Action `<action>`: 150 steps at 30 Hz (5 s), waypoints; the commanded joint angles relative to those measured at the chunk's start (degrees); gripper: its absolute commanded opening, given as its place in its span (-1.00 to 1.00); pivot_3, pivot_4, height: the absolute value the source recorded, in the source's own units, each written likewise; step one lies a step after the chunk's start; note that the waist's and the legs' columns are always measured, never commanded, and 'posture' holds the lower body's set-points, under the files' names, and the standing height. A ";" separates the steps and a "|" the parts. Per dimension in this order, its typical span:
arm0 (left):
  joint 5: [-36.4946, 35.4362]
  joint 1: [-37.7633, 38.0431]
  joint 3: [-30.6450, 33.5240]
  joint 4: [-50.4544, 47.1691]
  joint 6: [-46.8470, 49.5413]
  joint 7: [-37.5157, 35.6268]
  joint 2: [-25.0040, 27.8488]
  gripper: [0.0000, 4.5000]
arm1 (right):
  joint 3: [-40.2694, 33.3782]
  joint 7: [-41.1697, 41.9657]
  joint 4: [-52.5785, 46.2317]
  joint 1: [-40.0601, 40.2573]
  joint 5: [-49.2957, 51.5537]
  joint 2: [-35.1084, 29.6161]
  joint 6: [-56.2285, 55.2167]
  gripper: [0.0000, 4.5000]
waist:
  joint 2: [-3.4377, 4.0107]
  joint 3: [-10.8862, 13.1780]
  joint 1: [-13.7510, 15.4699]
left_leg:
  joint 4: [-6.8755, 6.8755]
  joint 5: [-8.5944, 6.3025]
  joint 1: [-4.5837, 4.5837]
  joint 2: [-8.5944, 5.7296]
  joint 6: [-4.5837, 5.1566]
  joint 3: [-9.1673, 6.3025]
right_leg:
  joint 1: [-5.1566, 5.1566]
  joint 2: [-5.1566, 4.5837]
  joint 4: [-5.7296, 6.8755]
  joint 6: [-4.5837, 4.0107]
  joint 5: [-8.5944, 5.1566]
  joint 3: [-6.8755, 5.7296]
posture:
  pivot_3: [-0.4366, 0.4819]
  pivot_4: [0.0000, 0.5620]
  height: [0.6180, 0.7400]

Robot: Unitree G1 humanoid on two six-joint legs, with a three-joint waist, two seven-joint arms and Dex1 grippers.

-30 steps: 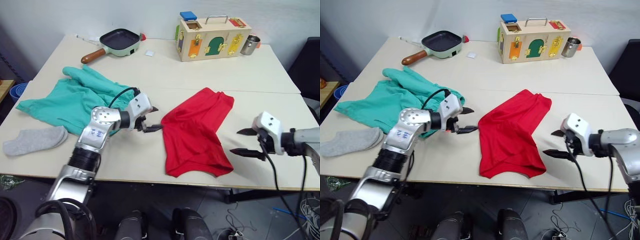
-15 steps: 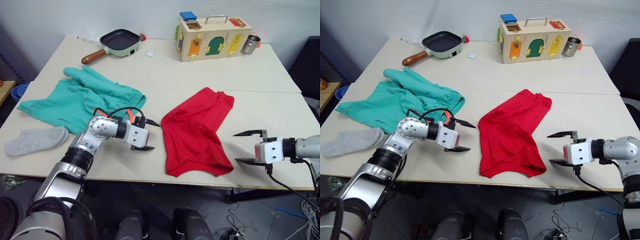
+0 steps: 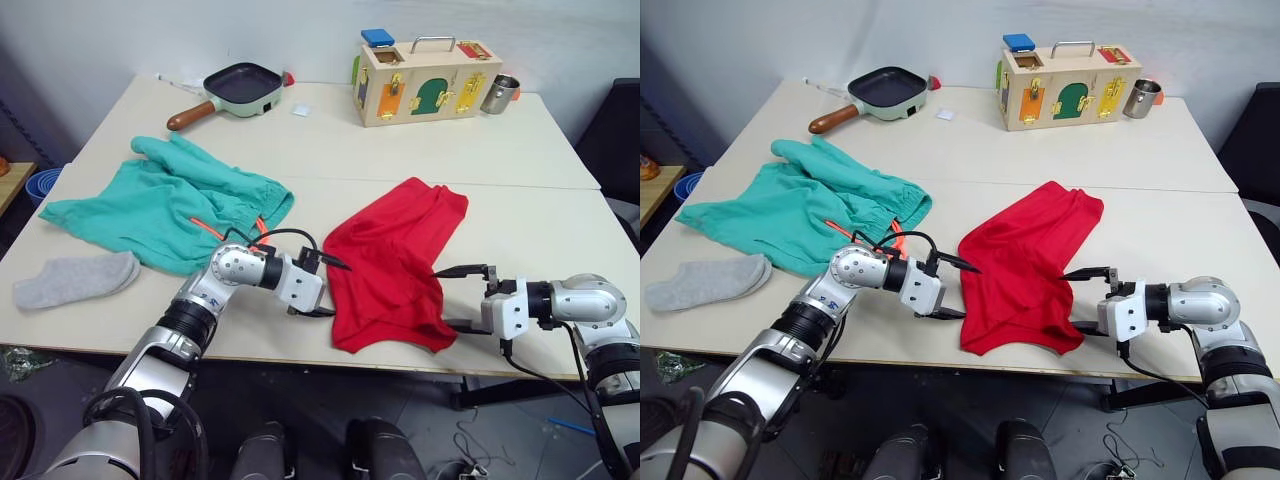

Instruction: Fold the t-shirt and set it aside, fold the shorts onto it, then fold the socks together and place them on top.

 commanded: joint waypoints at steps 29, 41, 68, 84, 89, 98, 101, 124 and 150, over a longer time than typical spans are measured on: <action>0.08 5.02 -3.25 2.45 1.75 -0.80 -1.57 -0.99 | 2.13 -0.61 -8.87 3.92 4.87 0.62 7.17 -1.00 | 0.86 -0.32 -0.06 | -0.17 -0.09 0.19 -0.35 0.13 -0.90 | 0.71 -0.52 -0.34 0.03 0.02 -0.91 | -0.05 -0.47 1.00; -19.64 19.50 1.56 -28.36 22.69 -16.11 9.52 -0.99 | -1.32 5.88 -33.76 20.36 15.56 -10.39 28.76 -1.00 | 1.00 -0.13 -1.10 | -0.43 -0.05 0.06 -0.30 0.12 -1.00 | 0.75 -0.39 -0.81 0.04 0.01 -1.01 | -0.05 -0.47 1.00; -40.28 10.20 10.51 -38.92 61.74 -17.20 10.12 -0.99 | -12.75 7.72 -54.74 21.33 28.91 -18.31 76.24 -1.00 | 1.21 0.31 0.64 | -0.55 -0.17 -0.18 -0.34 0.15 -1.21 | 0.68 -0.44 -1.15 0.10 0.03 -1.06 | -0.05 -0.47 1.00; -26.76 -24.15 21.65 26.45 46.52 3.69 -10.81 -0.99 | -11.89 -12.21 -10.17 -16.79 14.18 3.58 82.52 -1.00 | 0.88 0.66 0.16 | -0.14 0.21 -2.07 -0.54 0.35 -0.98 | -1.02 0.10 -0.72 0.57 0.35 -1.62 | -0.05 -0.47 1.00; -24.46 -26.61 24.75 33.56 41.46 10.32 -14.45 -0.99 | -13.76 -19.21 0.69 -21.87 11.18 6.64 78.12 -1.00 | 0.88 0.66 0.22 | 0.02 0.27 -2.18 -0.55 0.43 -0.98 | -1.10 0.07 -0.60 0.66 0.40 -1.64 | -0.05 -0.47 1.00; -22.63 -28.39 30.02 37.87 40.72 20.55 -16.72 -0.90 | -17.06 -27.78 9.51 -24.04 9.21 10.32 77.53 -1.00 | 0.88 0.66 -0.18 | 0.32 0.30 -2.19 -0.54 0.46 -0.97 | -1.12 0.04 -0.29 0.73 0.44 -1.50 | -0.05 -0.47 1.00; -22.04 -28.16 31.31 38.20 40.18 23.29 -17.16 -0.57 | -18.27 -30.17 10.20 -23.64 9.17 11.75 76.34 -1.00 | 0.88 0.66 -0.25 | 0.32 0.30 -2.20 -0.54 0.46 -0.96 | -1.14 0.03 -0.27 0.73 0.44 -1.37 | -0.05 -0.47 1.00; -15.96 -6.56 19.82 5.37 20.45 -2.00 -7.56 1.00 | -23.94 -19.71 -14.59 -7.25 12.34 3.41 67.13 0.99 | 0.89 0.66 -1.02 | 0.28 0.30 -2.06 -0.51 0.45 -0.64 | -1.21 0.11 -0.18 0.73 0.44 -0.70 | -0.05 -0.47 1.00; 4.44 -11.03 4.79 20.25 15.36 18.13 -13.13 0.92 | -9.08 -19.50 -18.97 7.97 -6.41 6.81 39.97 0.92 | 0.87 0.65 0.07 | 0.65 0.31 -1.73 -0.54 0.58 -0.57 | -0.98 -0.05 0.01 0.73 0.46 -0.57 | -0.05 -0.47 1.00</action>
